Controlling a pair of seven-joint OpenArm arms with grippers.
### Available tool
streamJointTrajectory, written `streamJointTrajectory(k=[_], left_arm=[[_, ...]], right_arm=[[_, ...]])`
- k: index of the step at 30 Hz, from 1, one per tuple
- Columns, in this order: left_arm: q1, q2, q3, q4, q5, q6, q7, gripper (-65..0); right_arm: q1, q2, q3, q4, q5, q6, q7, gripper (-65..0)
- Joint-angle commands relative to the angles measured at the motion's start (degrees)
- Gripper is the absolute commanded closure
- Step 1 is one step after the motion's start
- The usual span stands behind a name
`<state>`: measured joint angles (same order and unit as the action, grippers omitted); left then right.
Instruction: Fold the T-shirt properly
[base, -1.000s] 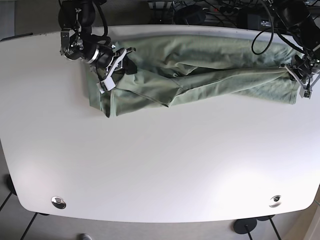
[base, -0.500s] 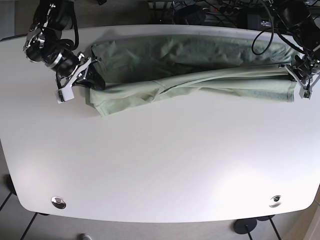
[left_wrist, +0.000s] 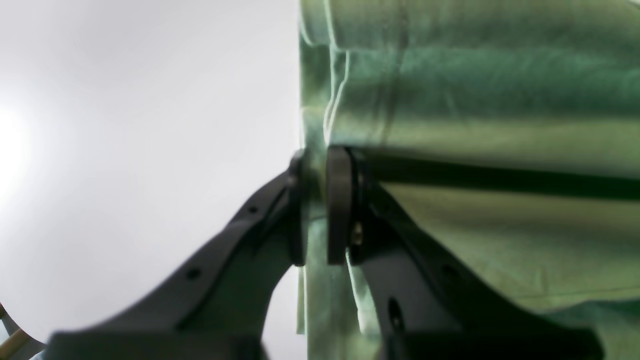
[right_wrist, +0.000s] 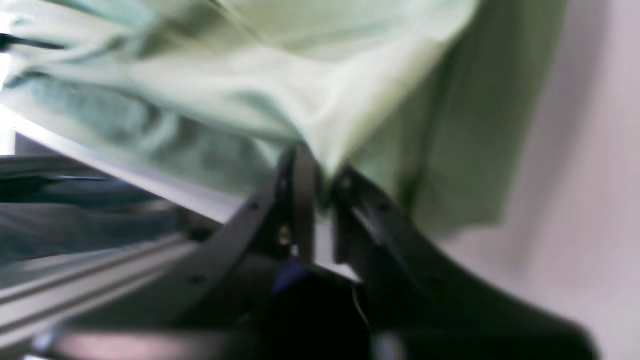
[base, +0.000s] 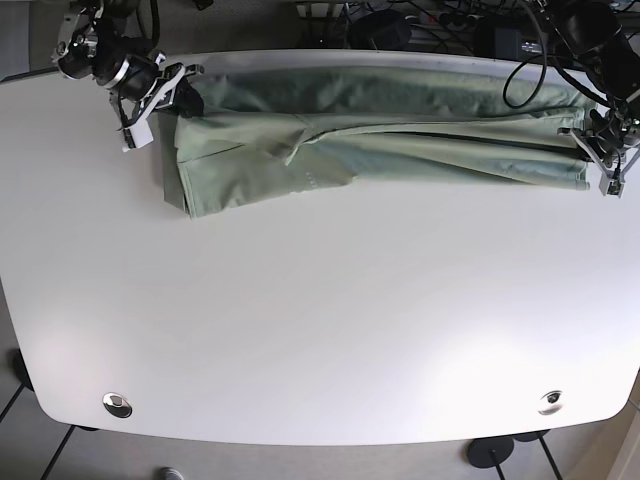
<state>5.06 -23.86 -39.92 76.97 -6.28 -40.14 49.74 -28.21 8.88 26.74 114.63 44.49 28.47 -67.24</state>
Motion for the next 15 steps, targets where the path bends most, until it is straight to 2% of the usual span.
streamJointTrajectory(k=[1,3,4,5,6,7,8,10,11,12,15], left_arm=[[-0.36,-1.42,-0.47,1.67,-0.27,0.14,-0.28,-5.8],[-0.18,-1.33,-0.56,4.75,-0.27,0.14,-0.2,-10.3],[0.35,-1.15,-0.65,7.03,-0.27,0.14,1.12,-16.2],[0.96,-1.15,-0.65,8.7,-0.44,0.14,2.53,-20.8],[1.14,-1.07,-0.65,10.81,-0.97,0.14,3.85,-24.4],[2.1,-0.98,-0.74,14.06,-3.43,0.14,5.69,-27.8],[3.34,-0.98,-1.27,16.09,-5.72,0.14,6.66,-29.4],[6.24,-0.98,-2.67,19.87,-10.99,0.14,8.15,-31.5],[8.08,-0.45,-2.67,21.18,-13.72,0.14,8.77,-32.8],[8.79,-0.01,-2.67,21.27,-14.24,0.14,8.77,-32.8],[10.37,1.48,-2.76,18.81,-11.52,0.14,8.51,-32.5]], right_arm=[[-0.94,0.65,0.47,0.84,0.04,0.15,1.09,-27.6],[-1.64,0.65,0.64,1.02,0.04,0.5,1.09,-41.9],[-1.73,0.74,0.64,1.11,0.04,0.59,1.09,-45.8],[-1.73,0.74,0.64,1.11,0.04,0.67,1.18,-45.2],[-1.64,0.74,0.64,1.11,0.04,1.55,1.18,-43.4],[-1.2,0.74,0.55,1.11,0.04,4.54,1.18,-40.0],[-0.58,0.57,0.55,1.11,0.04,6.74,1.18,-37.3],[1.96,0.39,0.2,0.93,-0.23,9.2,1.18,-32.7],[3.46,-0.14,0.12,0.32,-0.49,9.29,1.18,-30.3],[4.78,-0.84,0.12,-0.56,-0.49,9.29,1.18,-29.3],[8.29,-1.46,0.12,-5.49,-0.67,9.29,1.18,-29.0]])
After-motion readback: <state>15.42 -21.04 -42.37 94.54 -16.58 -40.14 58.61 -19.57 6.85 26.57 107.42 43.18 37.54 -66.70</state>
